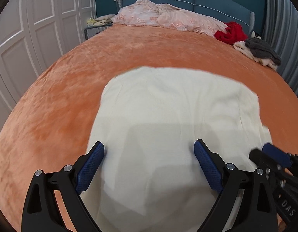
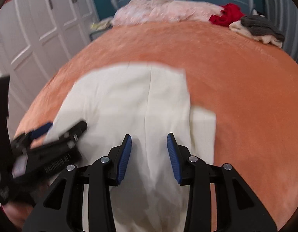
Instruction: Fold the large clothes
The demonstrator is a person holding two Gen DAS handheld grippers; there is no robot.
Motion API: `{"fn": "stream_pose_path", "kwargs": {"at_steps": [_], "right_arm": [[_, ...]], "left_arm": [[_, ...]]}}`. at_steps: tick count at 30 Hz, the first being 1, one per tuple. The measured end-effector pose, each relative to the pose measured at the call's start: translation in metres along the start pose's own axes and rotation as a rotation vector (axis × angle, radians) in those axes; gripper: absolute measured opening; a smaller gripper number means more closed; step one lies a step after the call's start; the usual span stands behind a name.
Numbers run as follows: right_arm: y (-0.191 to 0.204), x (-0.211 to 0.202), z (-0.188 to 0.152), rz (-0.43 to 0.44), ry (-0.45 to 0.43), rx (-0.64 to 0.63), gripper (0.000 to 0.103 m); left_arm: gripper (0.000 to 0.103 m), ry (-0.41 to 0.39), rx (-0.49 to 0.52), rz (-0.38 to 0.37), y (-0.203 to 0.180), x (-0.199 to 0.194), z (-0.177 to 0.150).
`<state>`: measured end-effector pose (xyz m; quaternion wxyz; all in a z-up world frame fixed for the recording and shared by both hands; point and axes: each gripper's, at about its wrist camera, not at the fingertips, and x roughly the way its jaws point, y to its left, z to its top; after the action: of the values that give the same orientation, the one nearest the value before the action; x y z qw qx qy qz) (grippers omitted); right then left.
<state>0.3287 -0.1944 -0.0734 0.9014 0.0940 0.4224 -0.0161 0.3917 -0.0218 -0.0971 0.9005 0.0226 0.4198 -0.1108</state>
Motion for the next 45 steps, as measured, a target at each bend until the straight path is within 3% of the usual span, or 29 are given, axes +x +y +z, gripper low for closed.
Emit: {"fn": "stream_pose_path", "kwargs": {"at_steps": [10, 17, 23, 26, 32, 45], "right_arm": [[-0.012, -0.042, -0.063, -0.02, 0.095, 0.03, 0.037], [-0.007, -0.081, -0.096, -0.126, 0.136, 0.005, 0.038], [-0.012, -0.135, -0.114, -0.133, 0.08, 0.025, 0.04], [-0.009, -0.163, -0.121, -0.153, 0.033, 0.014, 0.054], [0.005, -0.207, -0.137, -0.141, -0.031, -0.005, 0.06], [0.012, -0.241, -0.168, -0.129, -0.028, 0.003, 0.067]], "left_arm": [[0.093, 0.097, -0.017, 0.009, 0.001, -0.059, -0.061], [0.09, 0.153, -0.013, 0.063, 0.004, -0.094, -0.085], [0.09, 0.101, 0.042, 0.11, -0.004, -0.145, -0.1], [0.09, 0.073, 0.056, 0.134, -0.011, -0.169, -0.108], [0.091, 0.04, 0.056, 0.17, -0.026, -0.212, -0.125], [0.091, 0.038, 0.068, 0.209, -0.049, -0.251, -0.162]]}}
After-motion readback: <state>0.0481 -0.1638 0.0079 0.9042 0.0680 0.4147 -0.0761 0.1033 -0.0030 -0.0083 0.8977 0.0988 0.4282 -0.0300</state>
